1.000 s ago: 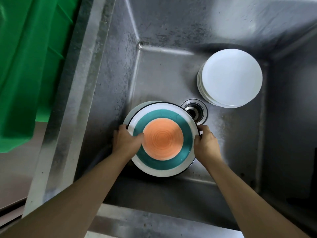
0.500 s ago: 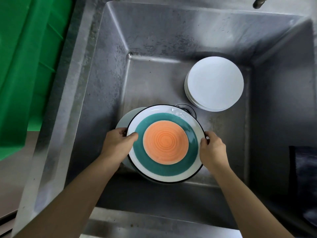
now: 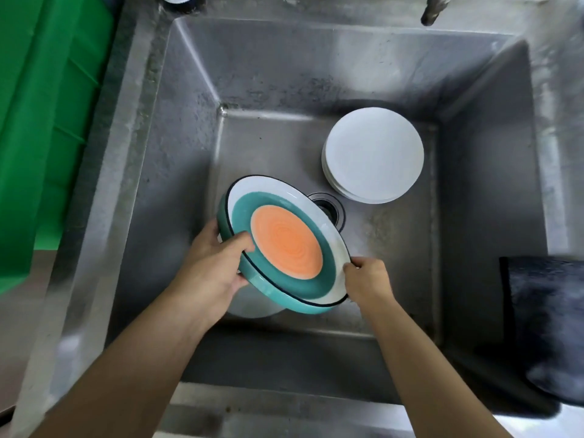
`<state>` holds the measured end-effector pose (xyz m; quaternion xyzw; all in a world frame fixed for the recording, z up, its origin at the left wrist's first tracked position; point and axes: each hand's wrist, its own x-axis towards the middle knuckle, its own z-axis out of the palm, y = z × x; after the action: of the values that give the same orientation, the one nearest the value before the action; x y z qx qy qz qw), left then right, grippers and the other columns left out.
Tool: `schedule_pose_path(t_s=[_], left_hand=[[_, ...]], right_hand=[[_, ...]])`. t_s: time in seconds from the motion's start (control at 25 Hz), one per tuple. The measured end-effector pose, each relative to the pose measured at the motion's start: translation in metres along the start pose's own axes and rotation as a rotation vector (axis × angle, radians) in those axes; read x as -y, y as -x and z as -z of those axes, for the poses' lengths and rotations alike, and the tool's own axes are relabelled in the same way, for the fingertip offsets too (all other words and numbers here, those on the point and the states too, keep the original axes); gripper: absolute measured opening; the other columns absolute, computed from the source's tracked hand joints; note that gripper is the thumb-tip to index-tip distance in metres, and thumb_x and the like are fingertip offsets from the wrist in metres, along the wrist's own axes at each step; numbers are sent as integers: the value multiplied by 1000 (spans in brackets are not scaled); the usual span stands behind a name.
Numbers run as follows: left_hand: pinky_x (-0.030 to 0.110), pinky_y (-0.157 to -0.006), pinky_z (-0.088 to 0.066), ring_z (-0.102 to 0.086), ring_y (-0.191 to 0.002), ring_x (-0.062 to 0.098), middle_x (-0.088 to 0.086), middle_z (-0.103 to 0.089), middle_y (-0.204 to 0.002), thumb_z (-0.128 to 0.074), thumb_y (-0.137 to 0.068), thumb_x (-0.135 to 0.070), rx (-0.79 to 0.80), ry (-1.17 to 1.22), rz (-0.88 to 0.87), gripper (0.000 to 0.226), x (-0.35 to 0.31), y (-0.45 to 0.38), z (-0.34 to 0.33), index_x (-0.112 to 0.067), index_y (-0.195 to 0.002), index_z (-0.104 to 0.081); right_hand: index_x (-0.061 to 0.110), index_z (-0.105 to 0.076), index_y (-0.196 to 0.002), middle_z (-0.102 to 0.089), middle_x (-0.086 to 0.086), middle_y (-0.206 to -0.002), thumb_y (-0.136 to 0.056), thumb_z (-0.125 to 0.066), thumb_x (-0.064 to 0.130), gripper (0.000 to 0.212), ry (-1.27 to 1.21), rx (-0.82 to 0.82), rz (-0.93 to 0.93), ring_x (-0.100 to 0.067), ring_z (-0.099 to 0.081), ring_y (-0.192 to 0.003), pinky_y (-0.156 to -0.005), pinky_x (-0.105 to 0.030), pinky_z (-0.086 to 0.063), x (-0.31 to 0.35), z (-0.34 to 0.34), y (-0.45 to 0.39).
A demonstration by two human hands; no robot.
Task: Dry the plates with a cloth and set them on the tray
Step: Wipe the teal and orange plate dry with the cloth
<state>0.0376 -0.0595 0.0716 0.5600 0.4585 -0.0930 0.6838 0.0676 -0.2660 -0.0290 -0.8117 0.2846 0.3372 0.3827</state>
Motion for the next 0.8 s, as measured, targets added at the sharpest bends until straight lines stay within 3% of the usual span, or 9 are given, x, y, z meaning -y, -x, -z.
schedule_pose_path(t_s=[0.12, 0.2, 0.28, 0.32, 0.4, 0.48, 0.56, 0.64, 0.8], left_hand=[[50, -83, -60, -70, -93, 22, -2, -74, -96, -58, -81, -2, -37, -272, -195, 42, -7, 9, -18, -31, -110, -66], [36, -82, -58, -70, -92, 12, -11, -73, -96, -64, -81, -5, -7, -427, -356, 52, -9, 18, -31, -36, -122, -62], [18, -80, -50, -67, -93, 6, -18, -70, -100, -65, -81, -3, 18, -559, -458, 68, -6, 26, -42, -40, -136, -51], [11, -76, -46, -66, -92, 4, -23, -69, -98, -66, -80, -6, 2, -625, -499, 73, -4, 28, -47, -42, -140, -46], [5, -66, -44, -66, -83, 4, -25, -68, -88, -67, -76, -14, -30, -657, -496, 74, -3, 28, -51, -38, -143, -43], [19, -62, -51, -69, -72, 11, -10, -72, -78, -64, -68, -23, -29, -563, -406, 54, -2, 23, -51, -31, -121, -61], [31, -60, -48, -64, -63, 18, 4, -72, -72, -60, -62, -24, -18, -428, -306, 30, 3, 20, -50, -27, -90, -70], [33, -59, -41, -54, -63, 18, 4, -65, -63, -59, -58, -21, -2, -327, -215, 23, 11, 25, -52, -22, -78, -70], [33, -63, -43, -53, -65, 18, -1, -59, -63, -58, -64, -5, 0, -171, -77, 18, 22, 39, -56, -19, -65, -69]], right_hand=[[-15, -67, -97, -54, -14, -71, -90, -47, -1, 25, -61, 63, -67, -25, -46, -67, -63, -34, -46, -10, -11, 6], [-14, -64, -108, -63, -21, -84, -93, -47, 4, 29, -116, 95, -112, -24, -50, -74, -72, -37, -54, -11, -12, 11], [4, -63, -126, -69, -14, -112, -99, -49, 16, 33, -80, 87, -107, -23, -58, -87, -78, -32, -48, -9, -7, 20], [15, -59, -134, -67, -6, -116, -100, -50, 20, 36, -67, 70, -70, -23, -61, -92, -79, -30, -46, -8, -3, 25], [23, -56, -137, -65, 8, -101, -99, -51, 22, 38, -76, 38, 13, -17, -63, -84, -77, -29, -44, -5, 7, 31], [23, -58, -133, -63, 15, -90, -98, -52, 18, 36, -69, -8, 94, -14, -62, -83, -78, -27, -42, -3, 17, 36], [23, -61, -130, -68, 7, -105, -96, -50, 16, 36, -66, -76, 168, -19, -63, -99, -84, -30, -45, -1, 29, 41], [24, -62, -129, -67, 3, -118, -97, -48, 16, 37, -81, -152, 246, -16, -60, -104, -87, -29, -45, 1, 44, 49], [22, -60, -131, -61, 0, -120, -98, -49, 15, 35, -4, -298, 428, -18, -58, -109, -94, -35, -46, -5, 77, 63]])
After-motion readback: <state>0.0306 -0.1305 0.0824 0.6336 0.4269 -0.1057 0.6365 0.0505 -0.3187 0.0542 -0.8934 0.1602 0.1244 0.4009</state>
